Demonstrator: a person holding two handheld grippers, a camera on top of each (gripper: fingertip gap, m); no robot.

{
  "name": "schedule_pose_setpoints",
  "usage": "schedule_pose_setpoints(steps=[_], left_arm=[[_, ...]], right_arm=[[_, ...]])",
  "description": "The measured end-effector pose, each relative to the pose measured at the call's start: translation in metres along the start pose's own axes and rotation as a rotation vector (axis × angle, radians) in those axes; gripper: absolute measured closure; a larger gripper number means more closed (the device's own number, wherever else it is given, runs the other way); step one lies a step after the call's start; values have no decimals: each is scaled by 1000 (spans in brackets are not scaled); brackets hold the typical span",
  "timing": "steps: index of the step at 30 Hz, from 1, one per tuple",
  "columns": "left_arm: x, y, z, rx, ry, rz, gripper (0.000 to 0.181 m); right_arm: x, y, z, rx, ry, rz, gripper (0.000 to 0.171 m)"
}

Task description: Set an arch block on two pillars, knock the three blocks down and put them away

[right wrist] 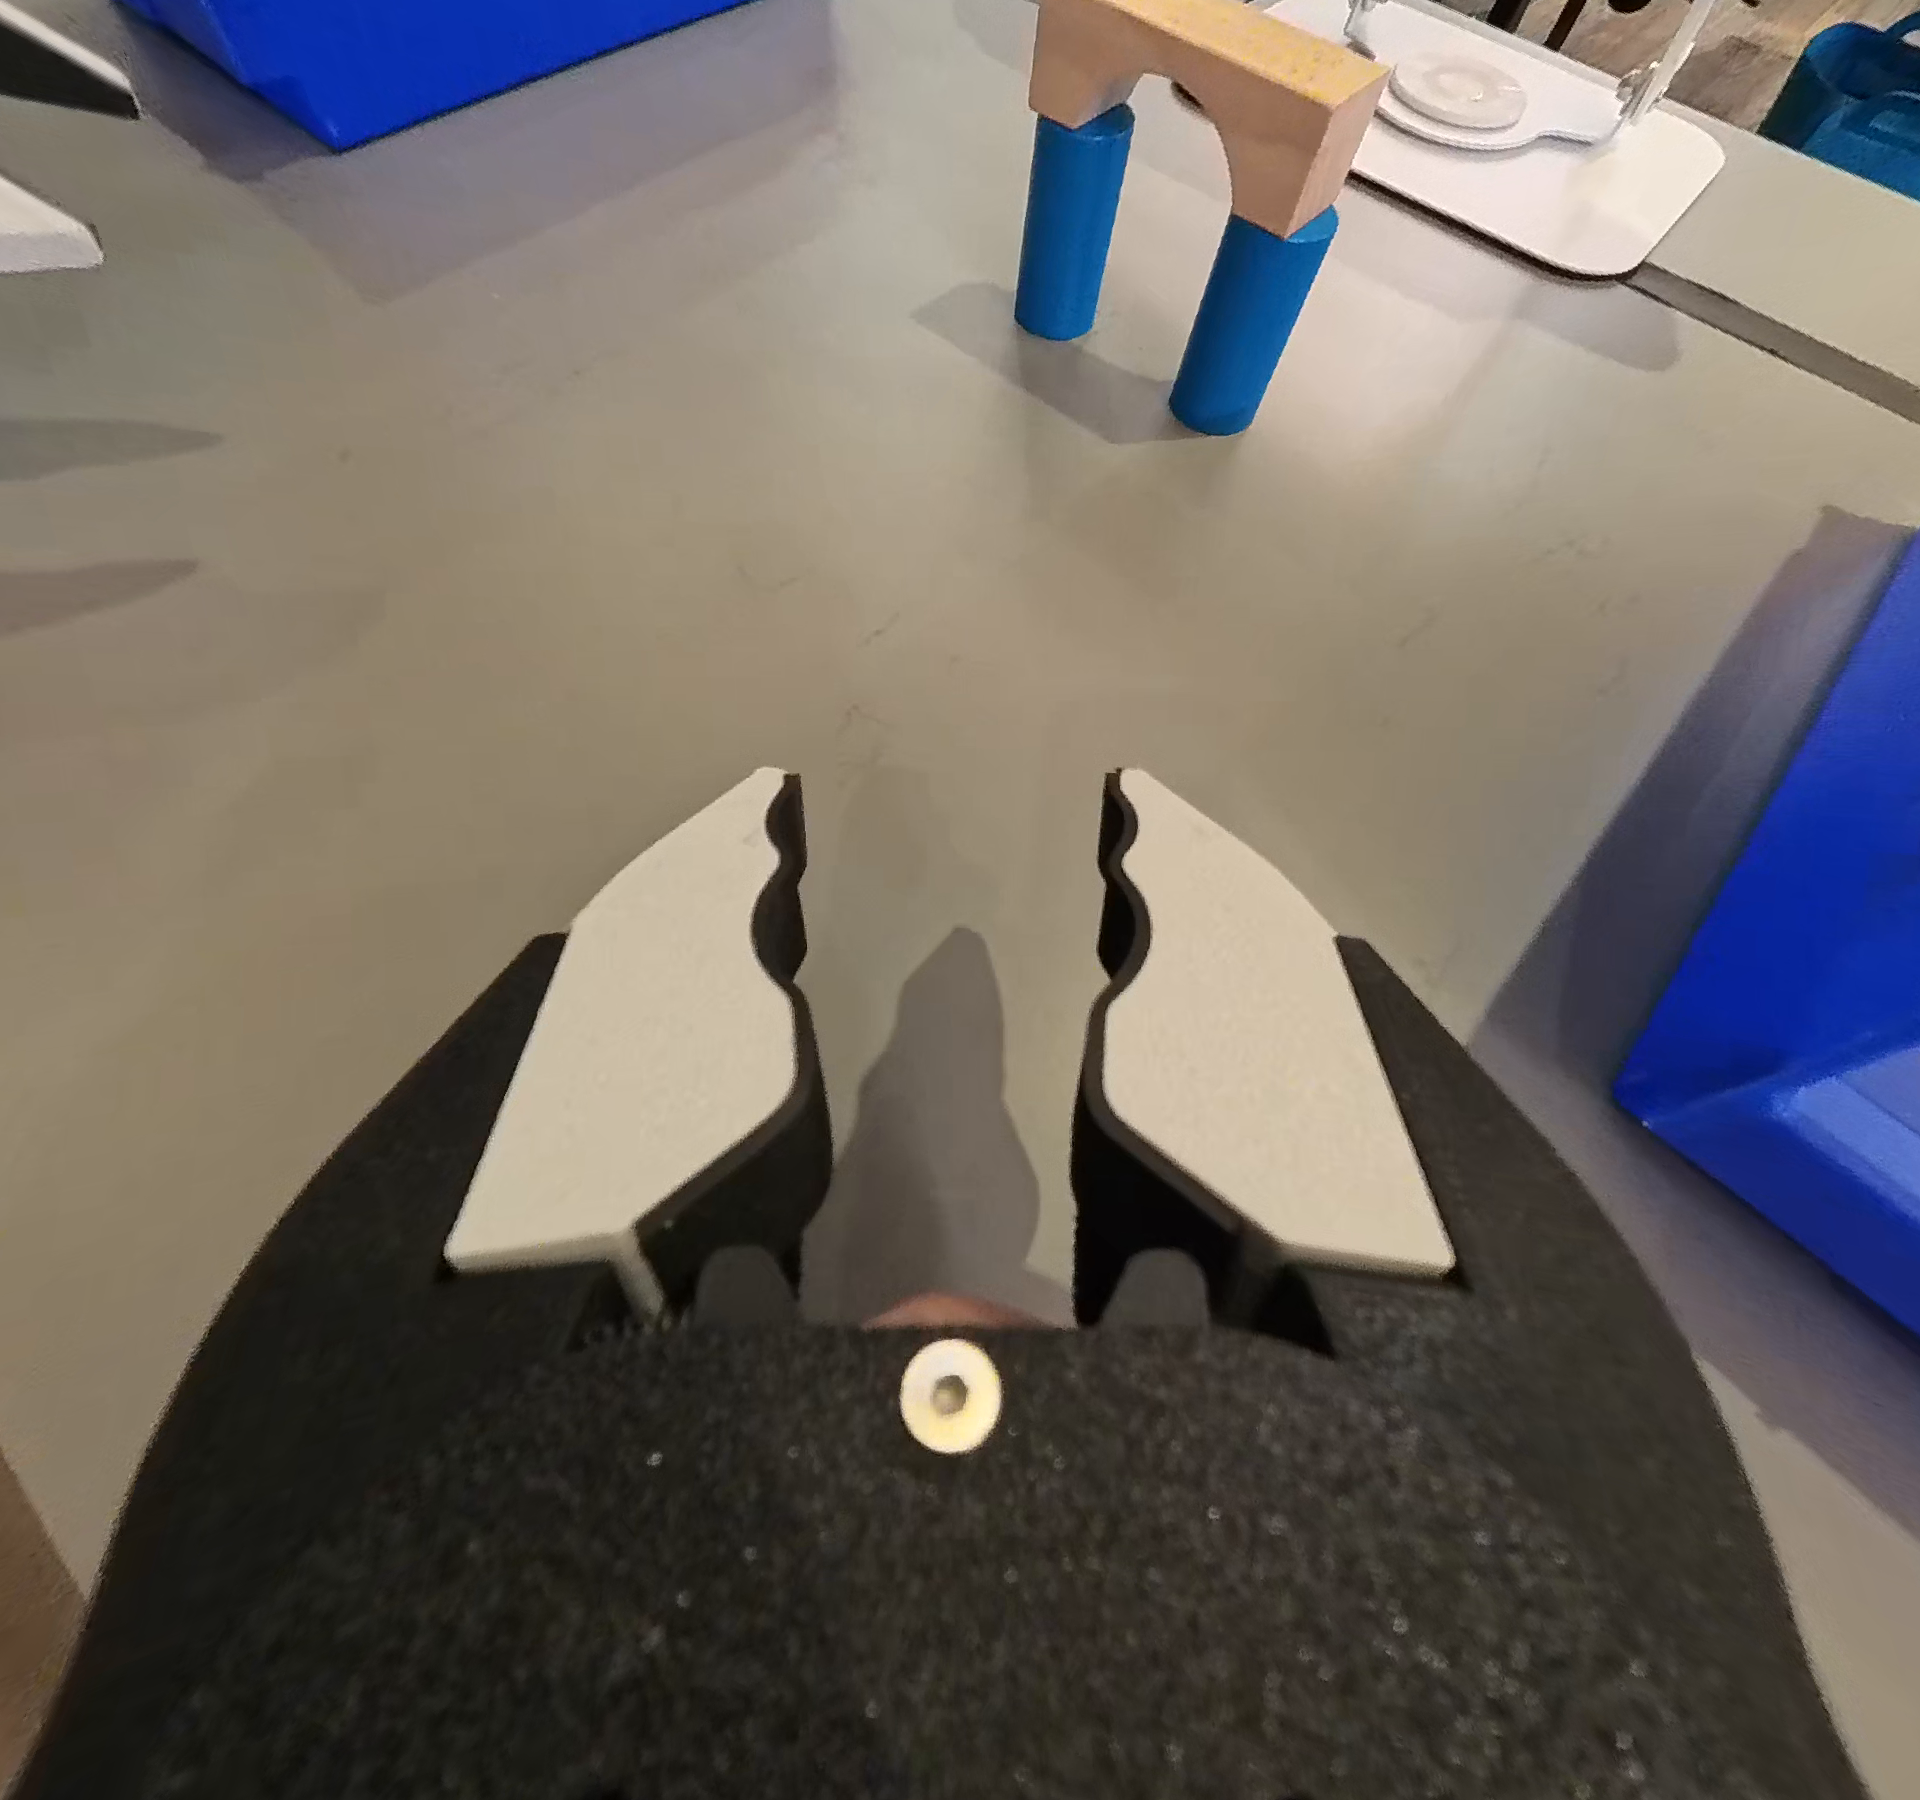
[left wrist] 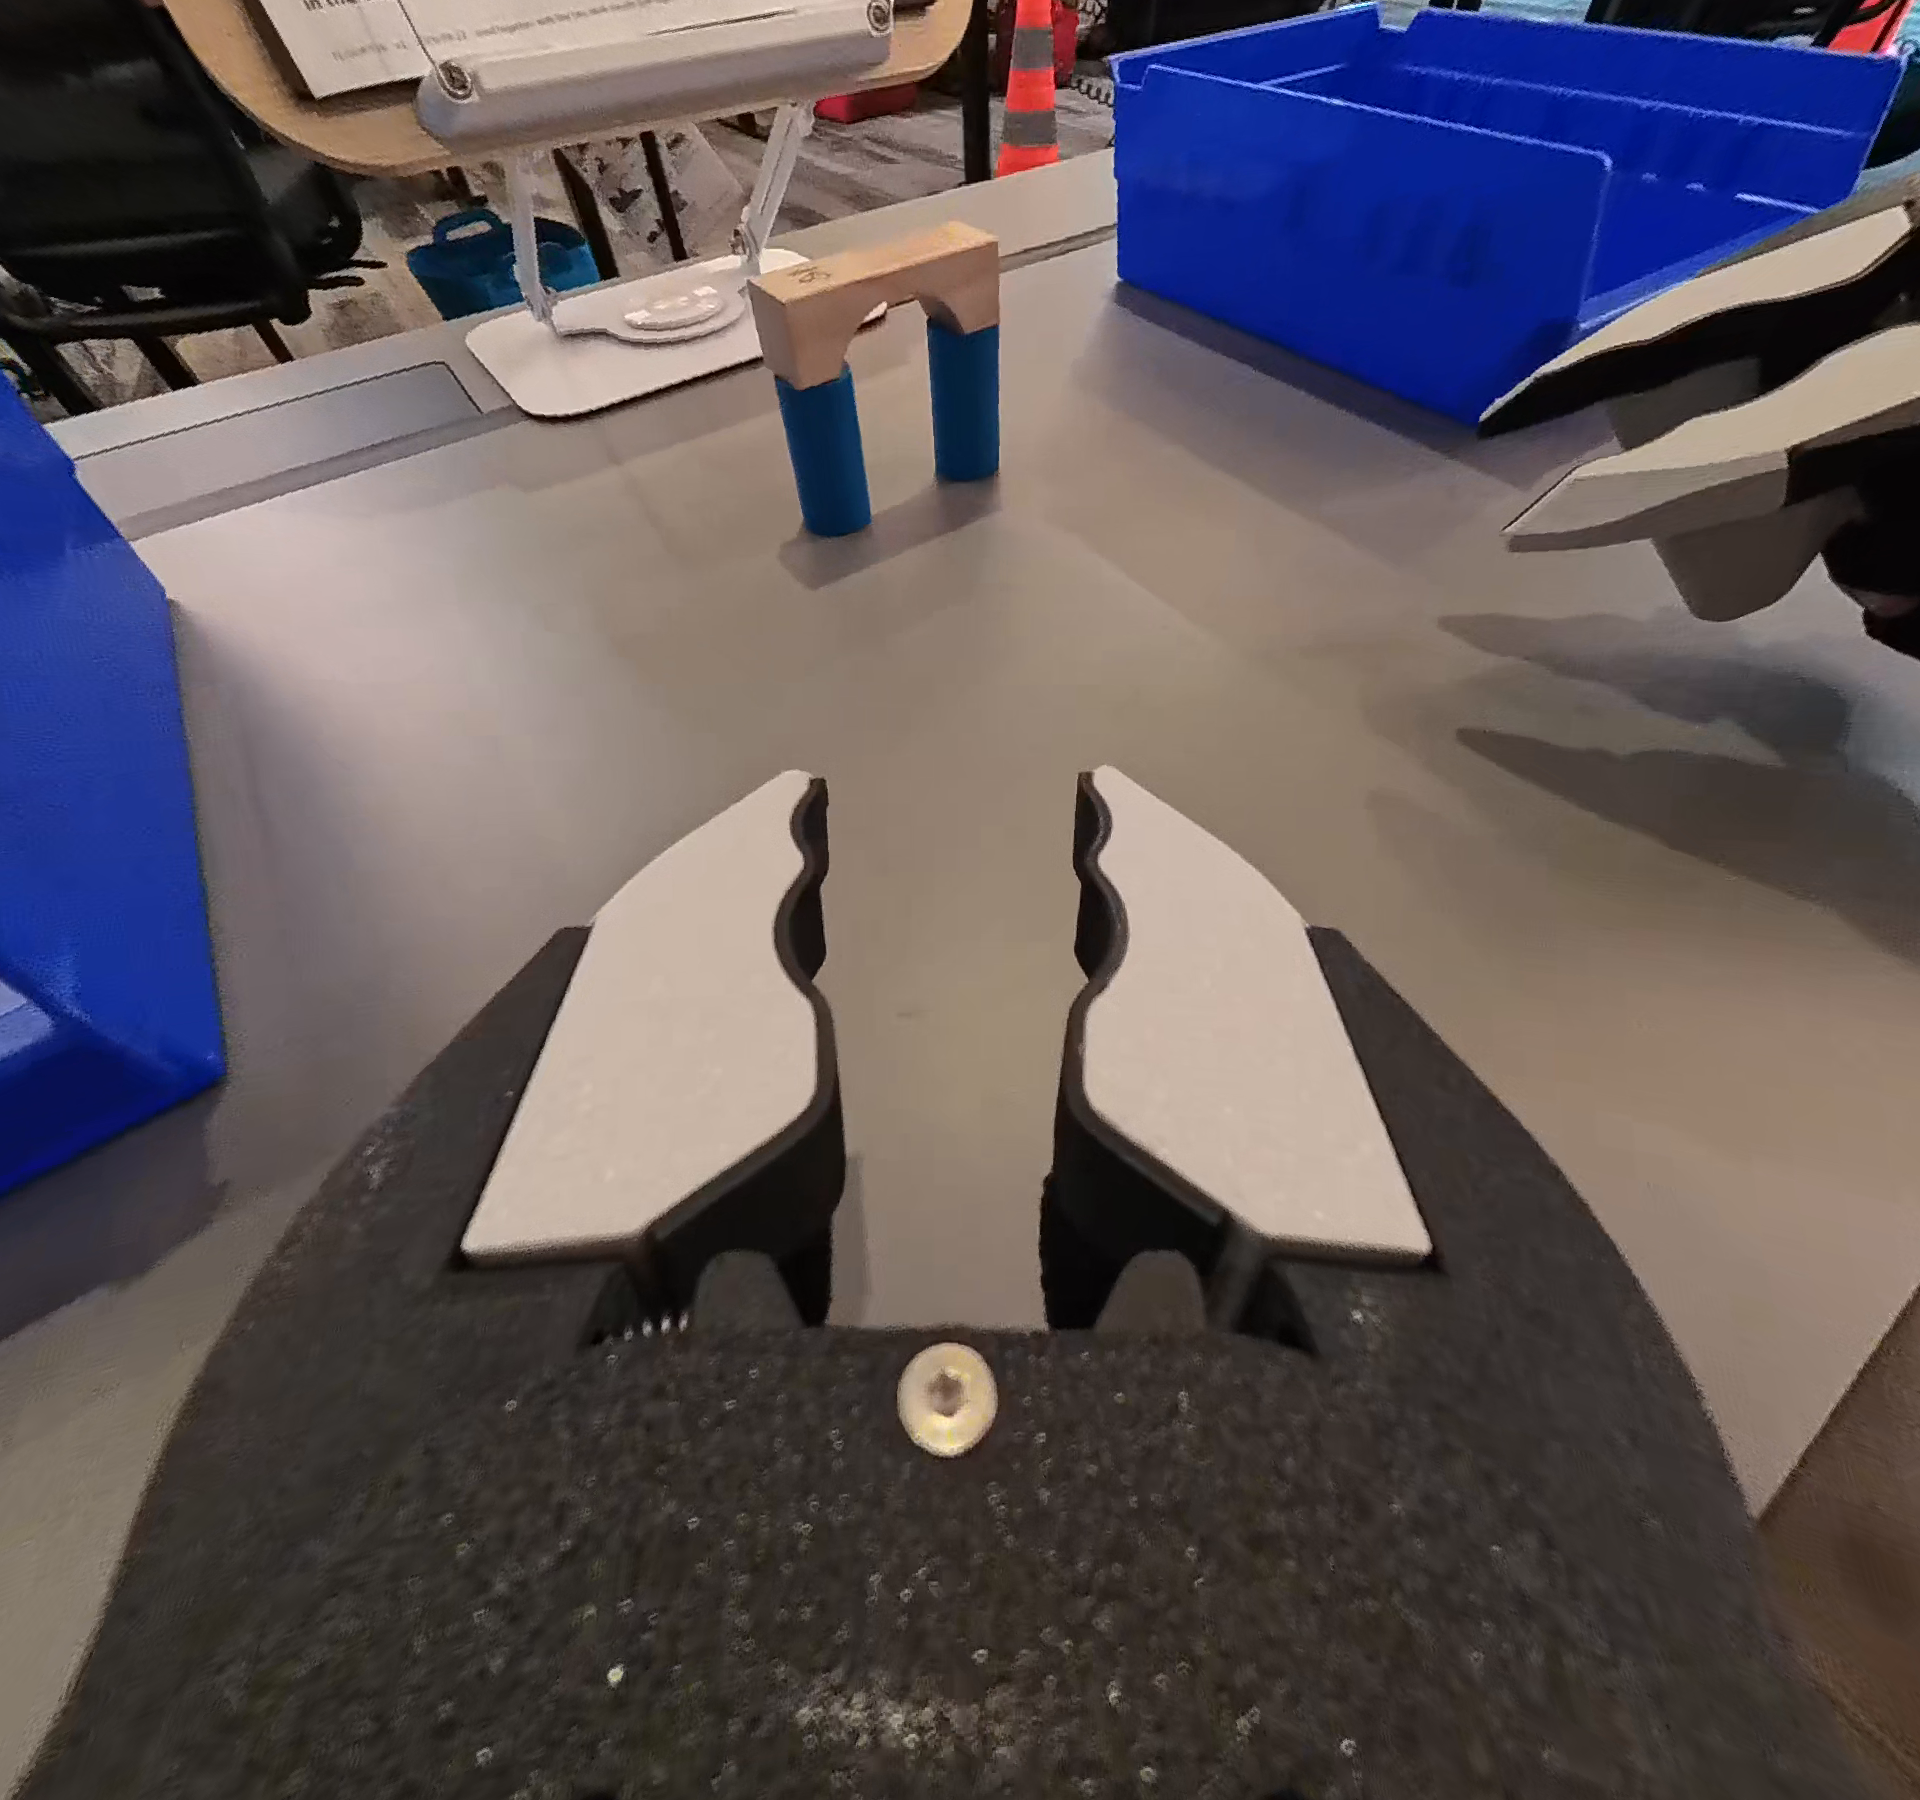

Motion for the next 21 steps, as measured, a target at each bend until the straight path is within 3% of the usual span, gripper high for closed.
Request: schedule_pose_setpoints(steps=[21], left_arm=[[-3,1,-4,-17,-75,-5,137]], right_arm=[[1,4,-2,-5,1,3,122]])
Point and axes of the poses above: each gripper's, where its closed fingertips meet, y out along the fingers, z out of its top, x = y × z across the jaws, the point moved 4 cm from there along -y, back along the fingers, and after that the axes turned 14 degrees about x, right-handed, at the moved point
